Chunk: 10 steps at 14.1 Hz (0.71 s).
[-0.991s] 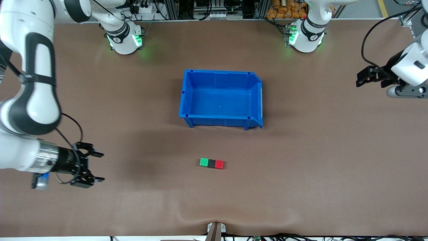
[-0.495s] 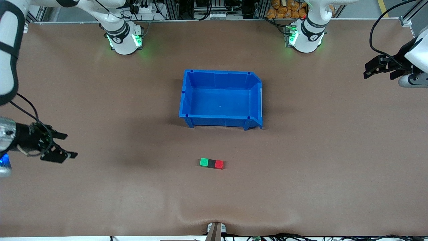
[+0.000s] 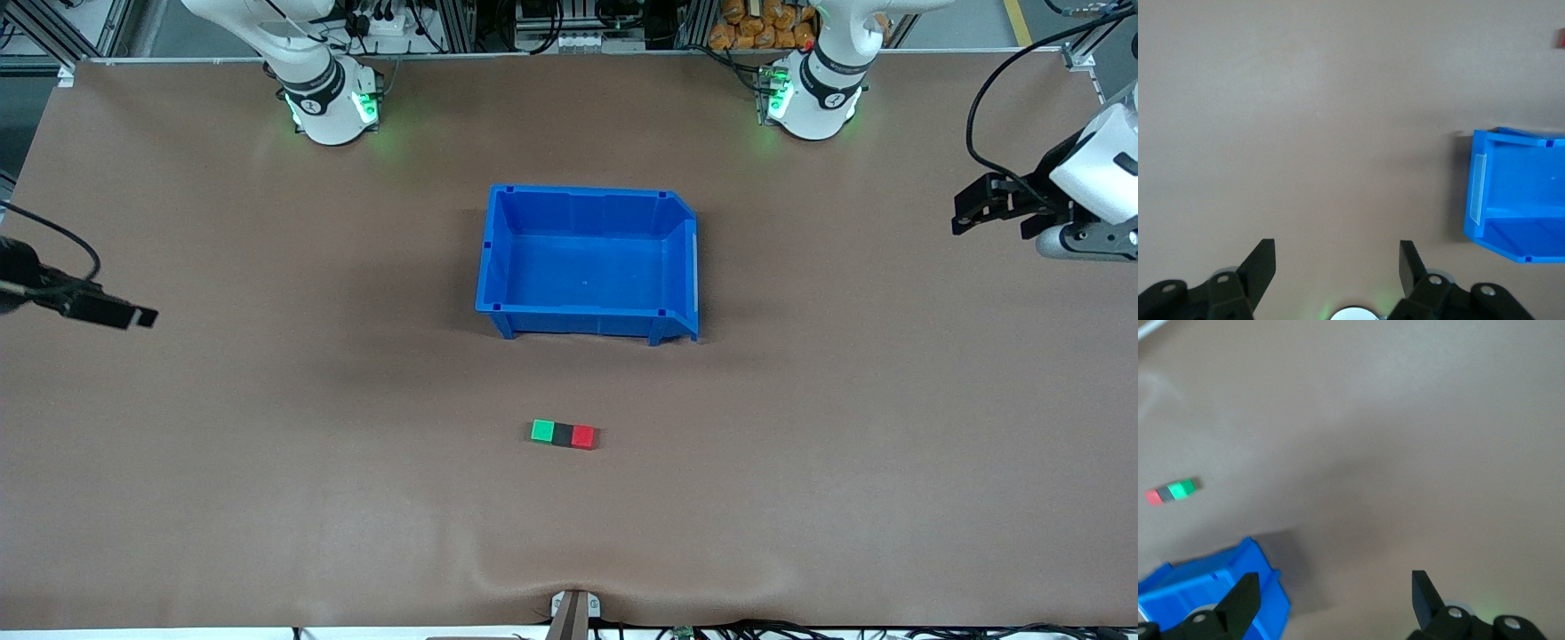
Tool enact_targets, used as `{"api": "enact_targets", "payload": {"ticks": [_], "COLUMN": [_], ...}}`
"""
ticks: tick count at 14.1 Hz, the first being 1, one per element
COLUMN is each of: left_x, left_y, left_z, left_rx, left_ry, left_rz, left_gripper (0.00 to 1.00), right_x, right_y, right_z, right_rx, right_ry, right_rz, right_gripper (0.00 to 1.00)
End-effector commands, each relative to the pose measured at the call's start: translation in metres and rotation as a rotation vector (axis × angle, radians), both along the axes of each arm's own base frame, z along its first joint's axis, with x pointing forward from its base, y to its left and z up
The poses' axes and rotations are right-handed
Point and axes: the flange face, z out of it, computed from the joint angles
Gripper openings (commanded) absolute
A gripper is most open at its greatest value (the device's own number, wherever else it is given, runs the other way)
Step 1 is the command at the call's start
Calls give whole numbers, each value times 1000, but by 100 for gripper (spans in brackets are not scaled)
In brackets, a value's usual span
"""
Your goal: Attach green and red cubes to black cube
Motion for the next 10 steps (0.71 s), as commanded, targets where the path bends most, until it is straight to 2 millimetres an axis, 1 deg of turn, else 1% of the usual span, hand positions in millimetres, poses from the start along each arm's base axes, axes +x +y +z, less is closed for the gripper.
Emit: {"api": "enact_targets", "payload": {"ticks": [1,2,5,7,8,10], "left_x": [0,0,1,1,1,0], "left_y": [0,1,0,0,-1,-2], "left_z": [4,4,3,3,4,5], "left_rx": [23,28,29,29,29,29], "left_ry": [-20,-20,-19,-19,-18,-17], "left_rz": [-14,-16,-18,-18,-24,-25], "left_gripper": [83,83,83,86,88,91], "right_x": [-33,-43,-65,-77,-83,-93], "right_y": [-6,-6,-1,12,14,9], "right_z": [22,30,44,46,44,38], "right_rx": [-28,-28,-49,-83,-102,-100], "right_ry": [19,10,-5,-1,-5,-59], "right_rz": [36,38,96,125,130,156], "right_gripper": [100,100,100,100,100,100]}}
